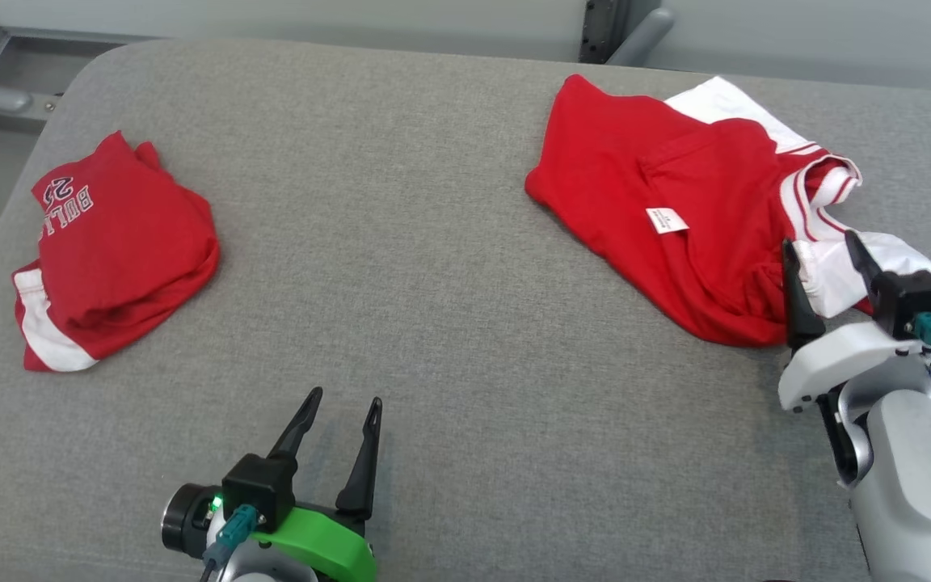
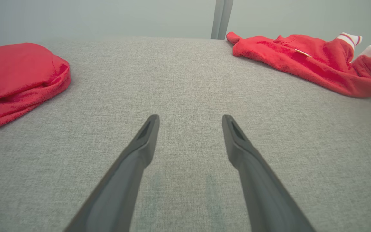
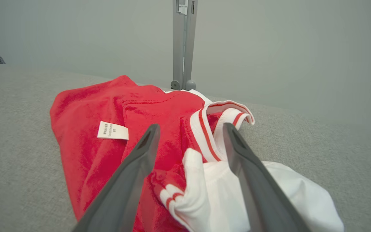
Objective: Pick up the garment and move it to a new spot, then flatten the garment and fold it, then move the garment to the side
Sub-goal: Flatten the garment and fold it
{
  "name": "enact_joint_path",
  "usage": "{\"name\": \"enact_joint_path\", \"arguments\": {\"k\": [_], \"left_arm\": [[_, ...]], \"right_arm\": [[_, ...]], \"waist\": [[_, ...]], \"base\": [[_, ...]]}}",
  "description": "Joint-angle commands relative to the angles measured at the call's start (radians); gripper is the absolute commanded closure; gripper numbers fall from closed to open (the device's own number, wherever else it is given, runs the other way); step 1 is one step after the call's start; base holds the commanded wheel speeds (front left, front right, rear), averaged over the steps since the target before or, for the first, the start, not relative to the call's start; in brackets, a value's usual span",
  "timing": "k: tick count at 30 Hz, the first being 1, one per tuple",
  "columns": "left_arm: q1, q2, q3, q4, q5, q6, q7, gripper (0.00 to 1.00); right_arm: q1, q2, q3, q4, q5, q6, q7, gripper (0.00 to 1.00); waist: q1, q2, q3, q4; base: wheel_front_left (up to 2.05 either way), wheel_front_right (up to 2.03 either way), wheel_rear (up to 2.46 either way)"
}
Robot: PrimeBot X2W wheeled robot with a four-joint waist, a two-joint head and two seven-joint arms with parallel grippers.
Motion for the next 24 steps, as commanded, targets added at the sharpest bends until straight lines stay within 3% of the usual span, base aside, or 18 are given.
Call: {"name": "enact_joint_path", "arguments": {"k": [1,15,24], "left_arm": [[0.018,0.002,0.006,0.005,0.010,-0.006,-0.001,0.00],[0.100,0.003,0.039,0.016,0.002,-0.014,-0.001,0.00],[0.058,0.003,0.017,0.010,-0.003,-0.016,-0.001,0.00]], "right_arm": [[0.048,0.019,-0.008,-0.032,0.013,-0.002,-0.003,0.00],[0.244,0.093,-0.011,-0.121,0.032,-0.002,-0.003,0.00],[0.180,0.081,0.034,-0.101,0.018,-0.002,-0.003,0.00]], "waist": [[0.0000,0.0000,-0.071,-0.082],[0.0000,0.0000,-0.173,-0.217],[0.0000,0.0000,-0.125,-0.203]], "base": [[0.00,0.00,0.00],[0.00,0.00,0.00],[0.00,0.00,0.00]]}}
